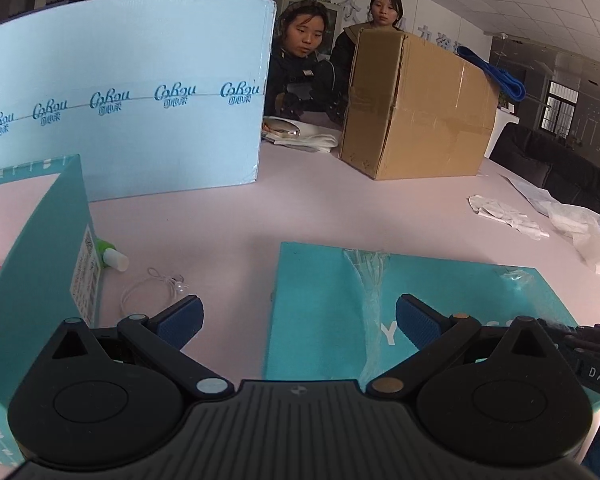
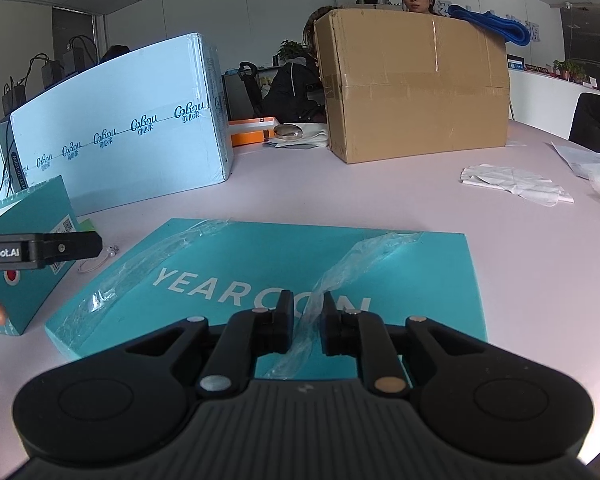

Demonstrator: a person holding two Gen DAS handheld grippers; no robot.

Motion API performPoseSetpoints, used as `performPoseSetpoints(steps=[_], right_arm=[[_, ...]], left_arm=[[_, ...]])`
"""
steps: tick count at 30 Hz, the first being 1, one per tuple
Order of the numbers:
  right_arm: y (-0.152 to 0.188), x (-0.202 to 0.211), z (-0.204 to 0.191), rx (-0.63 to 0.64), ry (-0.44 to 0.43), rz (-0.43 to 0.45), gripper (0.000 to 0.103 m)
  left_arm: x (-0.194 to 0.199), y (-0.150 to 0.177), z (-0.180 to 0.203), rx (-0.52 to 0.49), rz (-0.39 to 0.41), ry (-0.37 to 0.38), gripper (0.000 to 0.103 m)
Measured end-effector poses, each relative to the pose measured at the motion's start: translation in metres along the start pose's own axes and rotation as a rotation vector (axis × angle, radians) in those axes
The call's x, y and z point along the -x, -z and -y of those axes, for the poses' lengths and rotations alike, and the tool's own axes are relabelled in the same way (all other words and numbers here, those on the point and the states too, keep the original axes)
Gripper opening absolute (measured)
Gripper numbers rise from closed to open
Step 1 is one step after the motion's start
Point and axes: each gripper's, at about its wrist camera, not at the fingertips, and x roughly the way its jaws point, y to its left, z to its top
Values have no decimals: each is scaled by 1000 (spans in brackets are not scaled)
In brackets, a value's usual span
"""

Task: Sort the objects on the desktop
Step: 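Close the left gripper on the plastic wrap while the right gripper keeps holding it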

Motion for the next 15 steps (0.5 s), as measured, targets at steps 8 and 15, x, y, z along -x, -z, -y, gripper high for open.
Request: performPoseSetpoints(steps=[8,15], right_arm=[[-2,1,1,-26,-3,-20,18],[-2,1,0,-33,4,-20,18]], left_arm=[[-44,-12,3,9,-97,57,103],[-48,-11,40,-117,-97,68,102]])
